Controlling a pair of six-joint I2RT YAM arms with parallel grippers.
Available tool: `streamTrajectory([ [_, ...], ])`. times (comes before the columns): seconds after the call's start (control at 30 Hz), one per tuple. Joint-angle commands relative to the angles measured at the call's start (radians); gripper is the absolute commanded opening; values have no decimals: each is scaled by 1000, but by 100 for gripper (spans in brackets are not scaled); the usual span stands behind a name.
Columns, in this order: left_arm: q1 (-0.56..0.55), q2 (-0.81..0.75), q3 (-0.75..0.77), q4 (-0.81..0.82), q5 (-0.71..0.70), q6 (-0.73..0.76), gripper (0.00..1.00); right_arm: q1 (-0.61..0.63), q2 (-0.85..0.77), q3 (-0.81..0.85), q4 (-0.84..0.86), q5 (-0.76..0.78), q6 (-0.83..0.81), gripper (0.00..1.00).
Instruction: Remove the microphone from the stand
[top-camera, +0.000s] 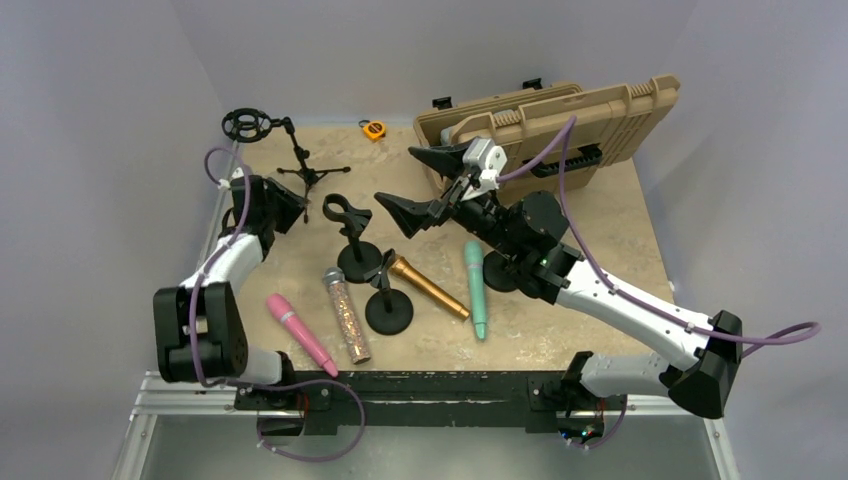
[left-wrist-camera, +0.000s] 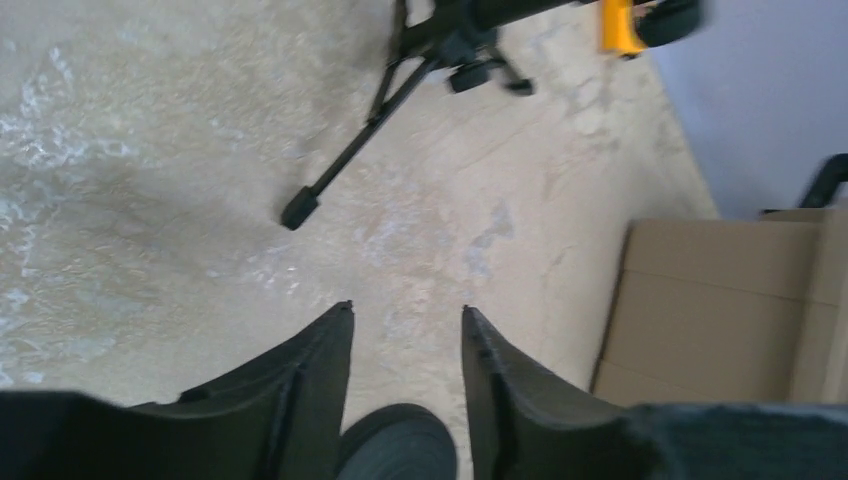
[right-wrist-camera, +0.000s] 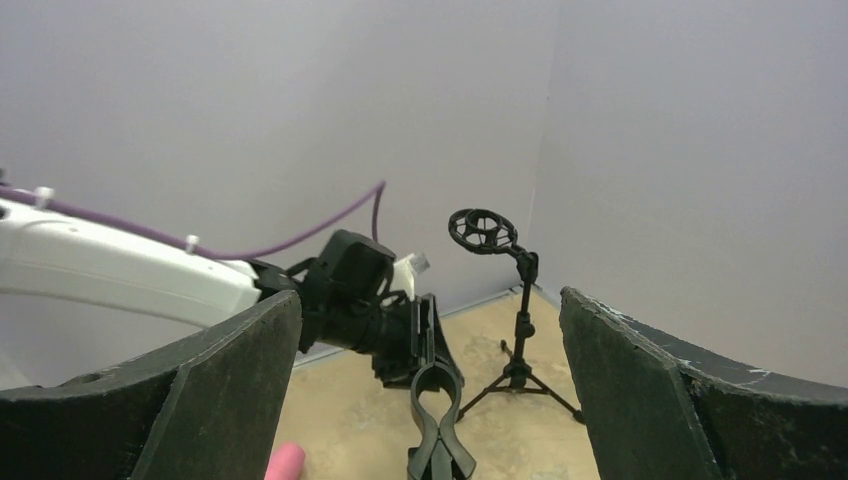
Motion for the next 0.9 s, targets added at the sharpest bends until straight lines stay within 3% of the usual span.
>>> streamTrajectory([
  [0.0,1,-159,-45,100,-12,-16,48,2,15,6,50,-22,15,99],
  [0.17,3,-317,-34,128,36,-13,64,3,37,17,60,-34,15,99],
  [0.27,15,-326,69,71,63,-18,71,3,50,30,61,-47,18,99],
  [0.4,19,-309,132,129,81,-19,68,3,56,44,61,-56,19,99],
  [0.5,17,-297,148,197,14,-16,70,3,49,46,57,-53,22,99],
  [0.63,3,-206,344,-61,-109,-25,64,3,39,38,53,-49,27,99],
  [0.87,-53,-83,409,-79,-209,-26,59,3,35,38,43,-35,33,99],
])
